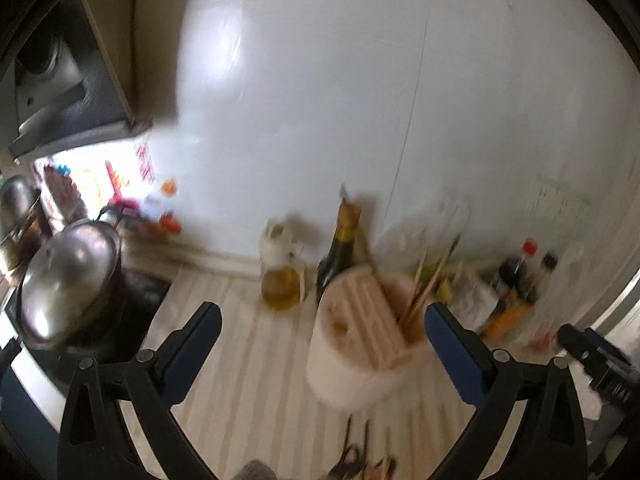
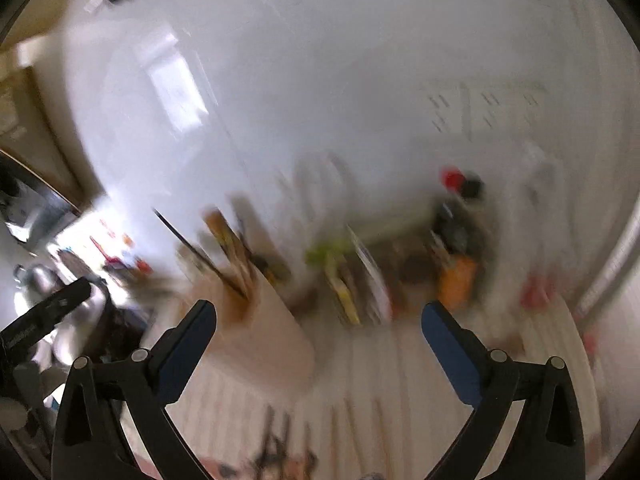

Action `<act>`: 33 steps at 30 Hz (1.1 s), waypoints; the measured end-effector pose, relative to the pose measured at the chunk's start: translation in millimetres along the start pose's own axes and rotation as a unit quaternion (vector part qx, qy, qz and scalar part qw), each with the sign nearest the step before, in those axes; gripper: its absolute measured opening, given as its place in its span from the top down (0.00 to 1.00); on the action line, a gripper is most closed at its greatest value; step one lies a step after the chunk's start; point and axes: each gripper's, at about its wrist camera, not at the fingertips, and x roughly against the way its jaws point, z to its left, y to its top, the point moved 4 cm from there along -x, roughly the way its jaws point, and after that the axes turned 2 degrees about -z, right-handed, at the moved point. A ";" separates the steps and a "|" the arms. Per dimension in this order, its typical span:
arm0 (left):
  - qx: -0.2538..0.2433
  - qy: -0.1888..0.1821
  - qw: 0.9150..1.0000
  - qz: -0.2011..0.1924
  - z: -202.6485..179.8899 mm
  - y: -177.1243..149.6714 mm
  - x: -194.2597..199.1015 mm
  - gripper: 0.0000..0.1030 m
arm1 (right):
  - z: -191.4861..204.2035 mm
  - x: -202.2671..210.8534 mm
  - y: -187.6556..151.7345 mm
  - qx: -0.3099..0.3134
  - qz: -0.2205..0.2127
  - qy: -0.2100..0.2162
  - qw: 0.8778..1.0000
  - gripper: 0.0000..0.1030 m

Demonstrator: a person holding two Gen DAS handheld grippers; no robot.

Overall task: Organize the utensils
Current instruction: 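Move both open tools back down to the chopsticks on the cloth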

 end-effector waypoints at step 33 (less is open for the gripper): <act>-0.078 0.017 0.930 0.360 -24.8 -262.5 -126.2 0.40 | -83.5 -143.3 -202.6 0.029 0.355 -0.047 0.933 0.57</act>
